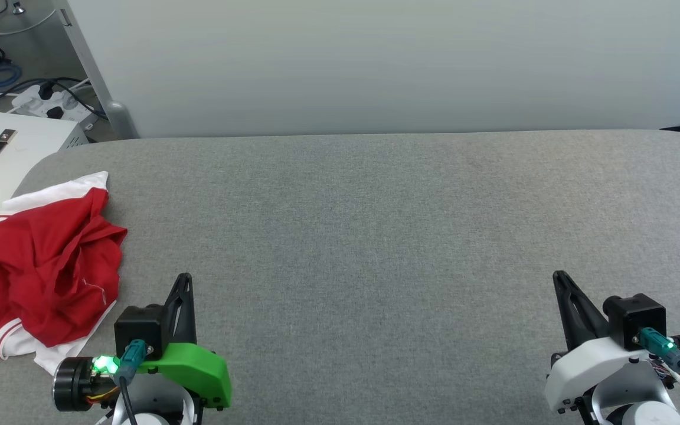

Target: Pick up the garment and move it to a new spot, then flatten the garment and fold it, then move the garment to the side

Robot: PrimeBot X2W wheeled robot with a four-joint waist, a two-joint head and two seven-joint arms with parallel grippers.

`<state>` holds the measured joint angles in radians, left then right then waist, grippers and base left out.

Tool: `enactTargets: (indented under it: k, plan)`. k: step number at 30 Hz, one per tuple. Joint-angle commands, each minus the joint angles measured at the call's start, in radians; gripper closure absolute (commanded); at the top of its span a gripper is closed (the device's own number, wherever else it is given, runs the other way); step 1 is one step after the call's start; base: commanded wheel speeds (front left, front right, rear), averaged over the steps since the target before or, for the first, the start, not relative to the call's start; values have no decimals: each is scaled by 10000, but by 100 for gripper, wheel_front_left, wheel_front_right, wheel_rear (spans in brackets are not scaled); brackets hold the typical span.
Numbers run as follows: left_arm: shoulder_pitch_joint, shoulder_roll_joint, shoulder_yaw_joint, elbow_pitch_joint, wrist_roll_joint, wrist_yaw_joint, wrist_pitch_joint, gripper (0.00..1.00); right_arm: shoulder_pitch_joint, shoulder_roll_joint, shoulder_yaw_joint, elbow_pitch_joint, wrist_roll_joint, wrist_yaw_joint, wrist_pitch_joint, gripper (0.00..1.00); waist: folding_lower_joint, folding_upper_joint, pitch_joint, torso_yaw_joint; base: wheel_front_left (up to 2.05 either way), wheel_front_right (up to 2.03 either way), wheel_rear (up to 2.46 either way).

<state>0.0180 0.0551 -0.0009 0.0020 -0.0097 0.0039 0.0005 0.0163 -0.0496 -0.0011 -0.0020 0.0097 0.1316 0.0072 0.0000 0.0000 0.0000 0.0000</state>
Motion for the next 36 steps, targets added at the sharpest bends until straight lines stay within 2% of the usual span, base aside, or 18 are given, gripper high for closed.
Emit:
enactTargets:
  k: [1, 25, 26, 36]
  plan:
    - [-180, -49, 9, -20, 97, -39, -5, 100, -163, -6, 11, 20, -97, -9, -72, 100, 0, 0, 0, 0, 0, 0, 0]
    - [-180, -49, 9, -20, 97, -39, -5, 100, -163, -6, 11, 20, -97, -9, -72, 100, 0, 0, 0, 0, 0, 0, 0]
    - [-1, 0, -2, 0, -3, -1, -3, 0, 0, 0, 1, 0, 5, 0, -3, 0, 0, 0, 0, 0, 0, 0, 0]
    - [-38, -2, -107, 62, -169, -57, -191, 0, 22, 0, 28, 39, 274, -1, -187, 0, 0, 0, -9, -19, 0, 0, 0]
